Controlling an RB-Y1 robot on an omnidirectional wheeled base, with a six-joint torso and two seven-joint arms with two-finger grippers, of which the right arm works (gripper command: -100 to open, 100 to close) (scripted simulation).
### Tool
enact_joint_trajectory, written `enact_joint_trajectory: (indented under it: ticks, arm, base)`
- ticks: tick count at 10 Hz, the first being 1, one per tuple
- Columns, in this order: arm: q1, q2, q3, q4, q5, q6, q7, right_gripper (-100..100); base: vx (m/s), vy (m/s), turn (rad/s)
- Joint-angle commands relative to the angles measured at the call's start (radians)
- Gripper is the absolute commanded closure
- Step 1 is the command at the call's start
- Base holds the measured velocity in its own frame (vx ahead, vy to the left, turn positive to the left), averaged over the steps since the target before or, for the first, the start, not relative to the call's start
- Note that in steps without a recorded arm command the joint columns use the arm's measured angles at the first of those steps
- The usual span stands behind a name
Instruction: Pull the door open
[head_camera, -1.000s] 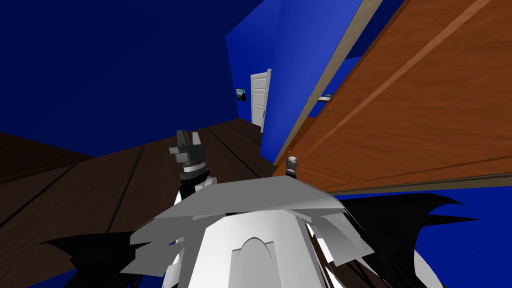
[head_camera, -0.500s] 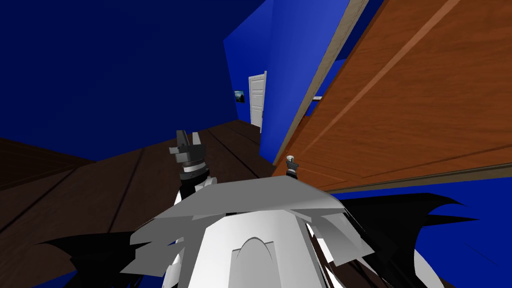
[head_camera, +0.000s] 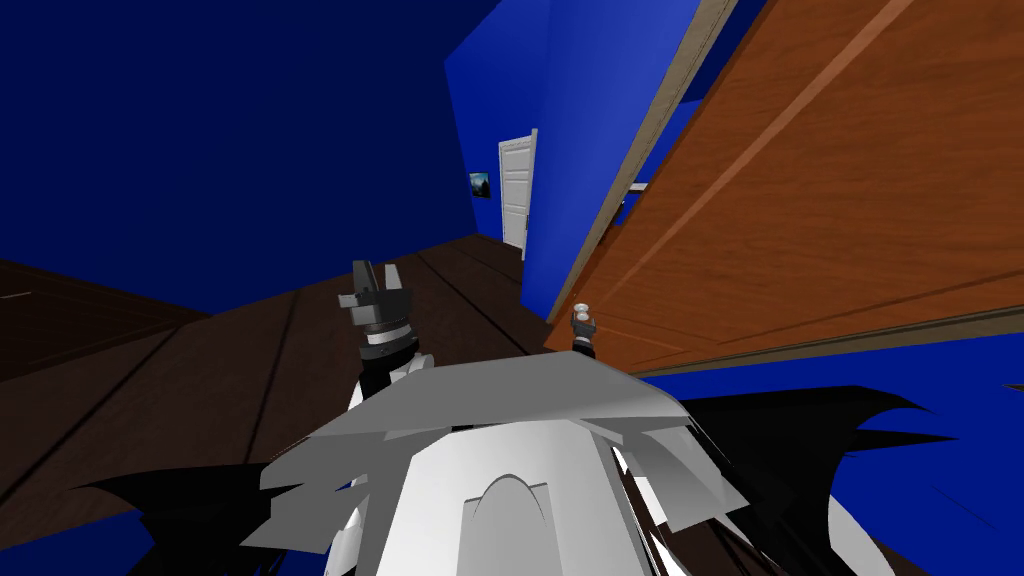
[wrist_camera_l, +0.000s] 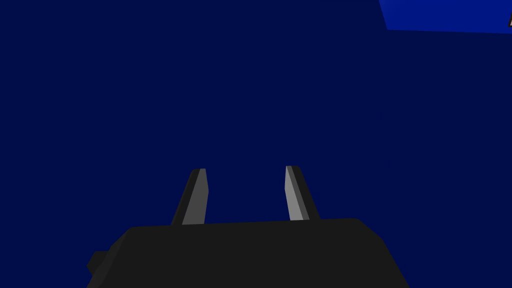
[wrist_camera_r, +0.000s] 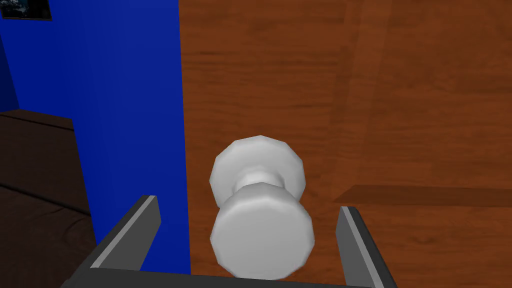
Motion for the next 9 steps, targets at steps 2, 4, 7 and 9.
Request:
enact_joint_trajectory:
  ticks: [2,4,7,9]
  arm:
    - [-0.002,-0.019,0.014,-0.013,-0.002,0.062,-0.017,-100]
    - [-0.001,-0.029,0.021,-0.025,-0.003,0.095,-0.024,-100]
    - [-0.001,-0.035,0.027,-0.034,-0.003,0.120,-0.028,-100]
    - [-0.003,-0.032,0.025,-0.024,-0.004,0.117,-0.031,-100]
  base:
    - [-0.176,0.050,0.008]
    - [-0.156,0.054,0.001]
    - [-0.165,0.038,0.003]
    - [0.144,-0.060,0.034]
